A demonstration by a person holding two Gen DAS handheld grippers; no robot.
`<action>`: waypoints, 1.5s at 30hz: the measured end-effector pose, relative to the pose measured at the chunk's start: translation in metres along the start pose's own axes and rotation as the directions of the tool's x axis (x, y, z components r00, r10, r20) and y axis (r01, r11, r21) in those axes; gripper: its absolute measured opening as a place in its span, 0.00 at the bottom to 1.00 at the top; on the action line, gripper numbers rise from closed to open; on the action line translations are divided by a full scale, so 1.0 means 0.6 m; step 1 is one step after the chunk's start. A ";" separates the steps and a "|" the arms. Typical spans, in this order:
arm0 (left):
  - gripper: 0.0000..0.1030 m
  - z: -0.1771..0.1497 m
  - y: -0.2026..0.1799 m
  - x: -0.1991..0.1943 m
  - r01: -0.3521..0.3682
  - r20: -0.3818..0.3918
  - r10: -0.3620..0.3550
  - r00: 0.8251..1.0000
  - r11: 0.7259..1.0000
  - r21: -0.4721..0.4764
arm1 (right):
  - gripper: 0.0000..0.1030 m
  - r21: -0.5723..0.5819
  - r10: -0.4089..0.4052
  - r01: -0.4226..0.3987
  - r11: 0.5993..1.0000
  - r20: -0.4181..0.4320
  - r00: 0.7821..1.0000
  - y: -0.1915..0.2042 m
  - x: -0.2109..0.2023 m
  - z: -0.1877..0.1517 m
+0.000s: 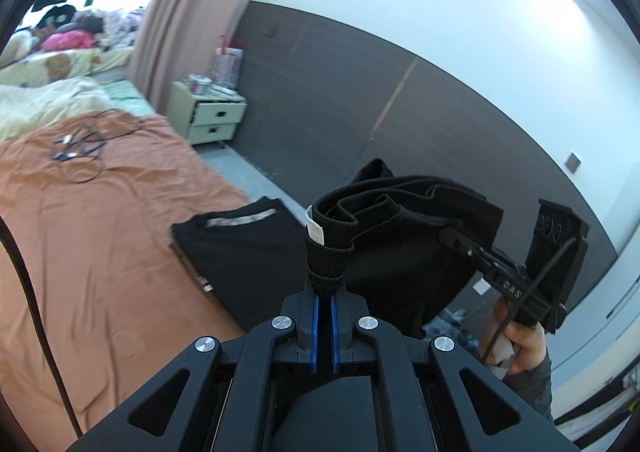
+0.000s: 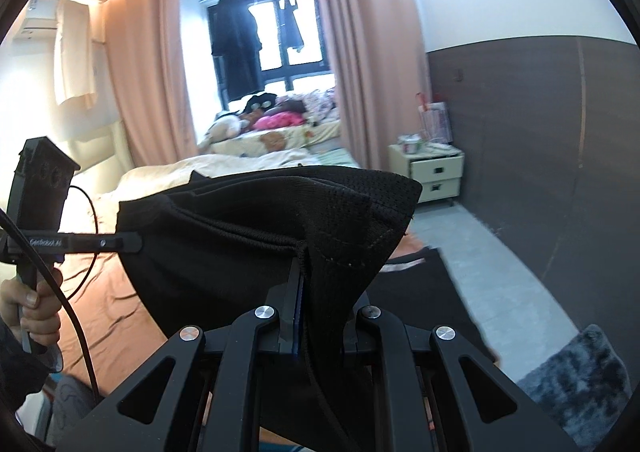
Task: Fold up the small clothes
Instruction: 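Lift the folded shirt with both grippers and carry it toward the clothes stack, then lower the folded shirt onto the black clothes stack and open both grippers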
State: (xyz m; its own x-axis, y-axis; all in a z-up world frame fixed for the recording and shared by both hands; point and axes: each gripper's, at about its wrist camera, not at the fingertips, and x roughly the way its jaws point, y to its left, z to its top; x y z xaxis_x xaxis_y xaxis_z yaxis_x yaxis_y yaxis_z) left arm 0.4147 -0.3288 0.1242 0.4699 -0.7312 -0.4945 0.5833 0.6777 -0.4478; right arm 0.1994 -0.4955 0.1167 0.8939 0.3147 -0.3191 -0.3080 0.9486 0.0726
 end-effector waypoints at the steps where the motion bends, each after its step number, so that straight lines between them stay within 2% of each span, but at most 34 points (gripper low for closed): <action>1: 0.04 0.006 -0.008 0.009 0.009 -0.003 -0.009 1.000 1.000 0.005 | 0.08 0.002 -0.014 0.014 1.000 0.005 1.000 0.001 -0.007 0.001; 8: 0.04 0.033 -0.043 0.070 0.078 -0.041 -0.076 0.996 0.997 0.030 | 0.08 0.018 -0.081 0.081 0.997 0.010 0.997 0.031 -0.022 -0.005; 15: 0.04 0.040 -0.035 0.109 0.103 -0.072 -0.101 0.992 0.994 0.030 | 0.08 0.043 -0.083 0.084 0.996 -0.026 0.996 0.074 -0.002 -0.030; 22: 0.04 0.055 0.055 0.174 0.062 -0.103 -0.066 0.992 0.997 -0.049 | 0.08 0.053 -0.086 0.090 0.994 -0.085 0.993 0.149 0.081 -0.053; 34: 0.04 0.071 0.215 0.307 -0.001 -0.171 -0.022 0.985 0.991 -0.132 | 0.08 0.061 -0.077 0.092 0.994 -0.218 0.973 0.257 0.278 -0.066; 41: 0.05 0.052 0.302 0.388 -0.049 -0.215 0.009 0.977 0.982 -0.181 | 0.10 0.090 -0.093 0.124 0.988 -0.298 0.950 0.259 0.366 -0.091; 42: 0.10 0.050 0.310 0.394 -0.066 -0.218 0.025 0.976 0.981 -0.183 | 0.11 0.085 -0.114 0.149 0.985 -0.320 0.941 0.260 0.372 -0.093; 43: 0.13 0.047 0.319 0.400 -0.092 -0.225 0.050 0.973 0.979 -0.182 | 0.21 0.078 -0.160 0.199 0.977 -0.355 0.921 0.269 0.389 -0.099; 44: 0.23 0.045 0.329 0.403 -0.132 -0.228 0.090 0.969 0.975 -0.179 | 0.40 0.079 -0.189 0.234 0.969 -0.372 0.909 0.265 0.396 -0.095; 45: 0.34 0.041 0.339 0.404 -0.174 -0.225 0.132 0.965 0.969 -0.178 | 0.52 0.082 -0.214 0.264 0.961 -0.381 0.899 0.266 0.399 -0.091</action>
State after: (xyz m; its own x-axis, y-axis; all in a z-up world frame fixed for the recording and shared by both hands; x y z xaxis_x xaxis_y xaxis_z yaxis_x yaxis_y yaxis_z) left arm 0.6634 -0.3700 -0.0682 0.3811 -0.5991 -0.7041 0.3654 0.7972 -0.4806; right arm 0.3464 -0.2706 0.0003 0.7459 0.0672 -0.6627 -0.0336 0.9974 0.0634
